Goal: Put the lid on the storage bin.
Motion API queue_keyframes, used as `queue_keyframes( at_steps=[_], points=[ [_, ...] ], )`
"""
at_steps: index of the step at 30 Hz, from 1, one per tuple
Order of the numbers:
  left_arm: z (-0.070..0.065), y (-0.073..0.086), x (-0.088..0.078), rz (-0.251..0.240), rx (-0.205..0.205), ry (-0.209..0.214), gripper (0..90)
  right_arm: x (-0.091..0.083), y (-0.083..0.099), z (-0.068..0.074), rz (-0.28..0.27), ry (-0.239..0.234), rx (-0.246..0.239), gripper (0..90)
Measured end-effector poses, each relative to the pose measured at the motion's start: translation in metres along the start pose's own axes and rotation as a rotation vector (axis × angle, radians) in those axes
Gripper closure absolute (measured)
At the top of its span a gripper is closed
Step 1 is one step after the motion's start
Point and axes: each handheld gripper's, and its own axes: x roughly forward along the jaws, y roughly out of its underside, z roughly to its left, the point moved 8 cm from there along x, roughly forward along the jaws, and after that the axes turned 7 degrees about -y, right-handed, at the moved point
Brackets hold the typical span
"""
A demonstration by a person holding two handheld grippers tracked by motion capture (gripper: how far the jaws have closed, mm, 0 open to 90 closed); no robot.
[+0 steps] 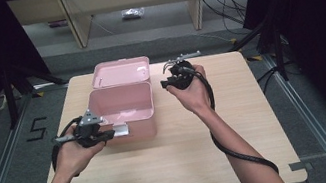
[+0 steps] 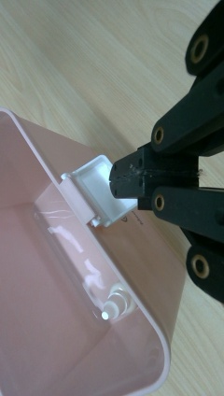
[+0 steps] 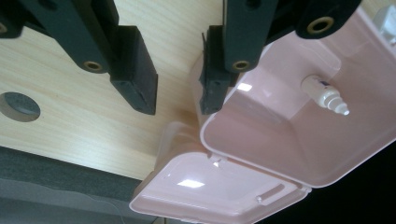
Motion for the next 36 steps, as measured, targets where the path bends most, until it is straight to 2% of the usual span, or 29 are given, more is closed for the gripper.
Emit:
queue_keyframes(
  at_steps=[2,3,5,6,7,8,9,11,12,13,14,15,16,17,18,19,20,21,24,25,26,27,28,29,32,33,34,36],
  points=[
    [-0.002,0.001,0.001,-0.013,0.002,0.002,89.8,0.004,-0.004,-0.004,0.006,0.001,-0.003,67.5],
    [-0.002,0.001,0.002,-0.018,0.006,0.003,89.8,0.007,-0.005,-0.004,0.007,0.010,0.018,67.8],
    [-0.001,0.001,0.004,-0.031,0.010,-0.007,89.8,0.010,-0.010,-0.008,0.010,0.012,0.002,68.8],
    [-0.001,0.000,0.005,-0.045,-0.003,-0.007,89.9,0.012,-0.012,-0.009,0.008,0.011,0.013,69.1],
    [-0.001,0.000,0.006,-0.048,-0.003,-0.013,89.8,0.013,-0.014,-0.011,0.015,0.015,0.004,69.5],
    [-0.002,-0.003,0.007,-0.076,-0.030,-0.018,89.8,0.014,-0.016,-0.010,0.008,0.013,0.014,69.7],
    [-0.002,-0.004,0.008,-0.084,-0.035,-0.021,89.8,0.016,-0.018,-0.011,0.014,0.016,-0.005,69.8],
    [-0.002,-0.004,0.009,-0.081,-0.021,-0.026,89.8,0.018,-0.020,-0.009,0.020,0.017,0.025,70.1],
    [-0.002,-0.006,0.010,-0.090,-0.021,-0.027,89.9,0.020,-0.023,-0.010,0.015,0.015,0.008,70.3],
    [-0.003,-0.007,0.013,-0.095,-0.031,-0.030,89.8,0.021,-0.024,-0.008,0.026,0.012,0.026,70.5],
    [-0.003,-0.006,0.014,-0.082,-0.014,-0.028,89.8,0.023,-0.026,-0.007,0.022,0.014,0.029,70.9],
    [-0.004,-0.006,0.017,-0.083,-0.020,-0.034,89.8,0.024,-0.028,-0.008,0.022,0.013,0.026,71.1],
    [-0.004,-0.005,0.018,-0.067,-0.004,-0.033,89.8,0.026,-0.030,-0.008,0.014,0.013,0.020,71.5],
    [-0.005,-0.006,0.021,-0.083,-0.027,-0.030,89.9,0.027,-0.030,-0.008,0.023,0.016,0.032,71.9],
    [-0.004,-0.006,0.022,-0.073,-0.008,-0.032,89.9,0.029,-0.032,-0.009,0.020,0.023,0.040,72.4],
    [-0.005,-0.006,0.023,-0.077,-0.021,-0.038,89.8,0.030,-0.032,-0.009,0.026,0.011,0.046,72.7],
    [-0.005,-0.006,0.024,-0.072,-0.008,-0.039,89.9,0.032,-0.034,-0.011,0.020,0.023,0.049,73.1],
    [-0.007,-0.006,0.026,-0.079,-0.031,-0.039,89.9,0.032,-0.034,-0.011,0.032,0.014,0.051,73.3],
    [-0.004,-0.004,0.028,-0.064,-0.012,-0.046,89.8,0.037,-0.036,-0.012,0.030,0.010,0.068,73.9],
    [-0.004,-0.006,0.030,-0.085,-0.023,-0.048,89.9,0.039,-0.037,-0.014,0.027,0.019,0.056,74.2],
    [-0.003,-0.005,0.031,-0.081,-0.022,-0.053,89.9,0.041,-0.038,-0.015,0.032,0.017,0.046,74.3],
    [-0.003,-0.005,0.031,-0.082,-0.025,-0.054,89.9,0.043,-0.037,-0.014,0.035,0.013,0.074,74.4],
    [-0.004,-0.004,0.032,-0.083,-0.026,-0.045,89.9,0.044,-0.037,-0.014,0.034,0.017,0.080,74.4],
    [-0.004,-0.004,0.032,-0.085,-0.028,-0.045,89.9,0.046,-0.038,-0.016,0.035,0.021,0.053,74.3],
    [-0.005,-0.003,0.029,-0.081,-0.013,-0.041,89.8,0.045,-0.036,-0.016,0.042,0.029,0.051,74.2],
    [-0.007,-0.003,0.027,-0.088,-0.019,-0.036,89.8,0.045,-0.035,-0.015,0.040,0.031,0.079,74.2],
    [-0.007,-0.004,0.024,-0.098,-0.030,-0.027,89.7,0.044,-0.034,-0.012,0.042,0.017,0.084,74.2],
    [-0.004,-0.010,0.014,-0.131,-0.059,-0.013,89.4,0.040,-0.033,-0.011,0.038,0.014,0.046,74.2]
  ],
)
